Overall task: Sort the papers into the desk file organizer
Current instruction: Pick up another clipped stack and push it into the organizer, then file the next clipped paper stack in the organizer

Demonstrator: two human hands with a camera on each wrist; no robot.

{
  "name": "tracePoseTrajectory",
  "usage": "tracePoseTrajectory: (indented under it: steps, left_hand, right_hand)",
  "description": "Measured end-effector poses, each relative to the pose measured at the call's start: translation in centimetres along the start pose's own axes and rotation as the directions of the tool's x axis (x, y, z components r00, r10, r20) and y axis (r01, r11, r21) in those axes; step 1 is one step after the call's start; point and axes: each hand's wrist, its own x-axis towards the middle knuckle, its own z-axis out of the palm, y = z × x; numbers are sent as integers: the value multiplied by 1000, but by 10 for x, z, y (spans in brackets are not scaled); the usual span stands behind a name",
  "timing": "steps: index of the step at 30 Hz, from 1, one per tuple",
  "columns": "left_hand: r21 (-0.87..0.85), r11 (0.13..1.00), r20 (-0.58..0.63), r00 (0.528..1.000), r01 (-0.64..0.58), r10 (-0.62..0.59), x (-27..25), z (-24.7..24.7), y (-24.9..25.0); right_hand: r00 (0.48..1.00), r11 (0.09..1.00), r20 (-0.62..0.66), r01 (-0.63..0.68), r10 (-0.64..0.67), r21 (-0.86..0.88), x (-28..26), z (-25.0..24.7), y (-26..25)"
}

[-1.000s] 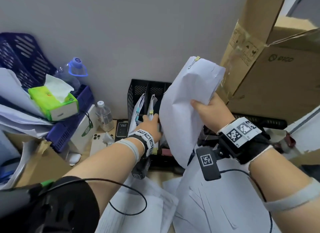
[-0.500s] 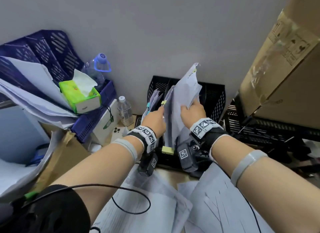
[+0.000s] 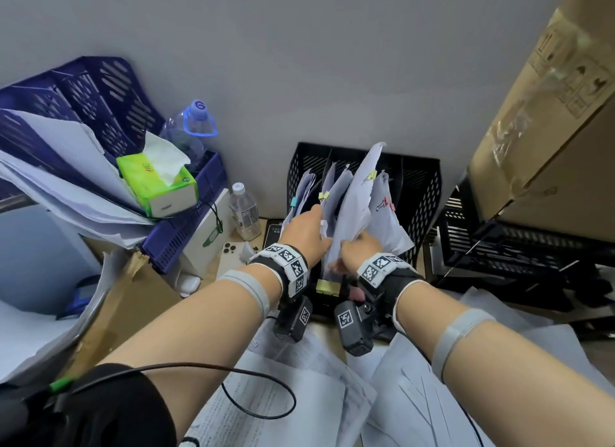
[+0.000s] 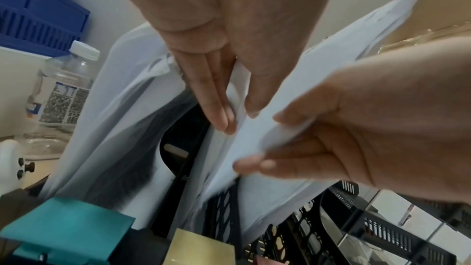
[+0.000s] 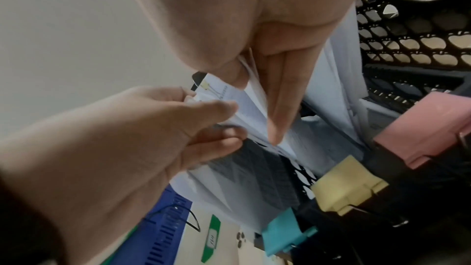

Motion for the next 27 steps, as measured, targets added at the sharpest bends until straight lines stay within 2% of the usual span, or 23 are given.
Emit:
tracePoseTrajectory:
  steps: [2, 4, 6, 7, 11, 13, 15, 17, 19, 20, 22, 23, 25, 27]
  left_hand:
    - [7, 1000, 8, 1000, -25, 25, 1, 2, 1]
    - [4, 999, 23, 999, -40, 40, 1, 5, 1]
    - [-11, 998, 64, 996, -56, 57, -2, 6, 0]
    - [-31, 997, 81, 994, -65, 67, -5, 7, -2]
    - [-123, 983, 52, 988, -139, 146, -21, 5, -10]
    - [-195, 960, -21, 979, -203, 203, -33, 1, -13]
    - [-271, 933, -109, 971, -236, 214, -48, -4, -19]
    - [-403, 903, -125, 986, -149, 107, -67, -4, -33]
    - [-503, 863, -18, 998, 45, -63, -85, 3, -58]
    - [-478, 866, 50, 989, 146, -139, -95, 9, -74]
    - [-261, 905, 177, 938, 336, -298, -116, 25, -114]
    - [-115, 900, 236, 891, 421, -387, -129, 31, -133]
    - [148, 831, 351, 756, 537, -552, -159, 45, -171]
    - [307, 756, 435, 621, 578, -652, -189, 53, -197]
  right_hand:
    - [999, 1000, 39, 23, -23, 6, 2, 0, -6]
    - [989, 999, 145, -29, 35, -44, 4, 2, -4]
    - [965, 998, 256, -64, 62, 1, 5, 6, 4]
    - [959, 996, 271, -89, 80, 21, 6, 9, 9]
    - [985, 999, 173, -32, 26, 34, 6, 19, 22]
    - [994, 1000, 113, 12, -13, 6, 7, 27, 31]
    - [997, 999, 76, 2, 1, -34, 8, 37, 43]
    - [992, 998, 117, -55, 52, 17, 2, 53, 58]
    - [964, 992, 241, -124, 111, 39, -16, 72, 69]
    - [939, 992, 323, -129, 122, -2, -26, 82, 75]
    - [886, 992, 452, -64, 105, -105, -40, 106, 89]
    - [868, 986, 490, -6, 87, -166, -44, 119, 96]
    - [849, 941, 524, 115, 73, -318, -52, 142, 109]
    - [848, 869, 525, 202, 76, -452, -61, 163, 118]
